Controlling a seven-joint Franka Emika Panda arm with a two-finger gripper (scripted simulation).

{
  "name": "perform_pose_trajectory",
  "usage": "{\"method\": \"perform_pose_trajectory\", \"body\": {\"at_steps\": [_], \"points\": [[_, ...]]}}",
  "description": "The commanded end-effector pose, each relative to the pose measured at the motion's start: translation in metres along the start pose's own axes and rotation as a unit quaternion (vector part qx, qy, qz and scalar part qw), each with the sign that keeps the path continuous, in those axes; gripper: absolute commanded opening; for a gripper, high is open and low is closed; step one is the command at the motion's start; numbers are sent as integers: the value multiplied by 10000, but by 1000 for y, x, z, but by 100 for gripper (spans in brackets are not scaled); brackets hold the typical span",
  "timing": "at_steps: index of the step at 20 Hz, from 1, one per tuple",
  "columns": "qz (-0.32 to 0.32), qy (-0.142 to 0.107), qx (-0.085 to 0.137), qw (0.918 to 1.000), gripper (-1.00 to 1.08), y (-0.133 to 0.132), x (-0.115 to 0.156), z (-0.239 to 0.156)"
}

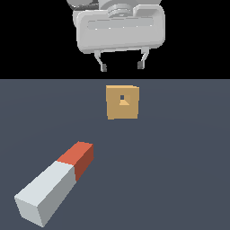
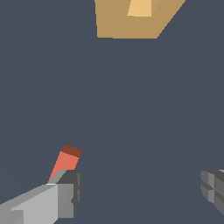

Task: Insert the peg into the horizontal hole in a box.

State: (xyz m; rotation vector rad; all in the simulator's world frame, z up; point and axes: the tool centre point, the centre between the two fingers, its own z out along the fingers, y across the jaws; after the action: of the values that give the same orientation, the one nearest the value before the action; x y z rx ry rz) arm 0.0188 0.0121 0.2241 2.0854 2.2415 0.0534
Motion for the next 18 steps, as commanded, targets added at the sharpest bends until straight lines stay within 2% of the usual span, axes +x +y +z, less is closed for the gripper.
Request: {"method": "perform_pose_trajectory", "body": {"at_steps": [1,9,14,18], "points": [[0,0,0,10000,100,0,0,0],[192,9,42,9998,100,-12,-19,15],[521,23,114,9986,100,-36,-51,40],[911,39,201,9956,100,-66,-86,70]]}}
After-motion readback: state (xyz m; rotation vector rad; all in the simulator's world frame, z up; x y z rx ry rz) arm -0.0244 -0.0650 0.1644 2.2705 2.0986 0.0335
